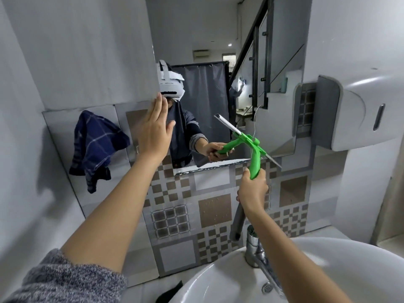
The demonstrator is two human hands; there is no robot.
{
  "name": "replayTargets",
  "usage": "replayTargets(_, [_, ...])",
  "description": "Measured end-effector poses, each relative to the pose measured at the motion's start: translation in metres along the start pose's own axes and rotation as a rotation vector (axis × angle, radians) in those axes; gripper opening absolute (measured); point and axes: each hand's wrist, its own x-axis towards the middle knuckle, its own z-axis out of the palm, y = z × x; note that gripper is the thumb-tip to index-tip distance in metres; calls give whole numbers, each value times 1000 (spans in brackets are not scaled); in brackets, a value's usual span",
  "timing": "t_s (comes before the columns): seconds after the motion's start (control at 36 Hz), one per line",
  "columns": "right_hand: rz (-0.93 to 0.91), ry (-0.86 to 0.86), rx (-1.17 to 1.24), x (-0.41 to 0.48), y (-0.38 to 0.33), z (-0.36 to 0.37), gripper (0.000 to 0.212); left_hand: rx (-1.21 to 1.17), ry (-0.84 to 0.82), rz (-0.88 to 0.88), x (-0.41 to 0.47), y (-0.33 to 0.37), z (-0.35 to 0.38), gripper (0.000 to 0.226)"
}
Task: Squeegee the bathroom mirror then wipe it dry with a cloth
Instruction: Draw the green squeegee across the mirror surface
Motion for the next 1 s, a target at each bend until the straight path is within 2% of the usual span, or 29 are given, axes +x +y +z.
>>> replayTargets(0.33, [-124,-91,-107,-45,21,26,17,-32,0,14,-11,-3,4,59])
replayTargets(0.78, [-218,-163,-210,-59,51,36,8,-33,-9,10,-16,-9,11,57])
replayTargets(1.0, [-271,-188,-340,-62,63,32,22,-35,-33,7,-20,-10,12,60])
